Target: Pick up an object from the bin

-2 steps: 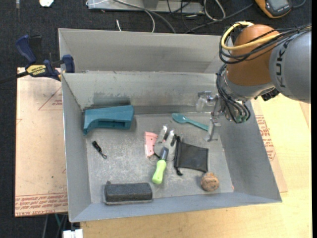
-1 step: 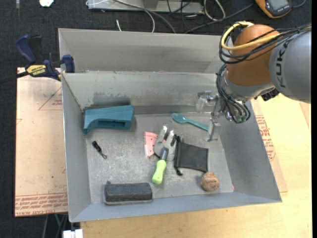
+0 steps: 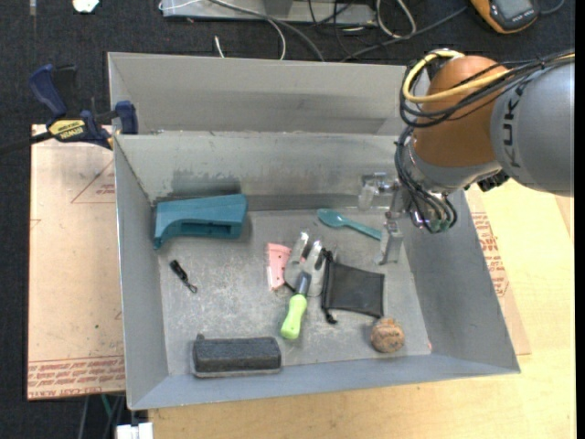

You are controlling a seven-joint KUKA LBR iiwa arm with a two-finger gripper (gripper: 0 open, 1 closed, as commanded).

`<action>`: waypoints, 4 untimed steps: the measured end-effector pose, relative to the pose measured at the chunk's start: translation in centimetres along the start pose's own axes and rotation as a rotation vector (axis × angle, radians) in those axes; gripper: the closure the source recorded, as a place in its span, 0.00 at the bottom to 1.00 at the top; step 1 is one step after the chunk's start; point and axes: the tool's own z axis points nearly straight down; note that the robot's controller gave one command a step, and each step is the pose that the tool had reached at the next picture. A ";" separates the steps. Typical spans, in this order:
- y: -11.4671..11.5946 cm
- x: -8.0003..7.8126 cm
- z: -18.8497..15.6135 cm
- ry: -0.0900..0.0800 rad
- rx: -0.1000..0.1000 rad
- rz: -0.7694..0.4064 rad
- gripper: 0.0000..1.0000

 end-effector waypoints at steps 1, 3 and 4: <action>-0.6 0.7 0.9 0.018 -0.004 -0.099 0.00; 0.1 4.0 7.1 -0.001 -0.001 -0.213 0.00; 3.2 5.3 7.2 0.008 -0.006 -0.086 1.00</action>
Offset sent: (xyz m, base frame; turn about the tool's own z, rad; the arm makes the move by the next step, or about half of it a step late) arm -0.0435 0.0196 -0.0692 -0.0847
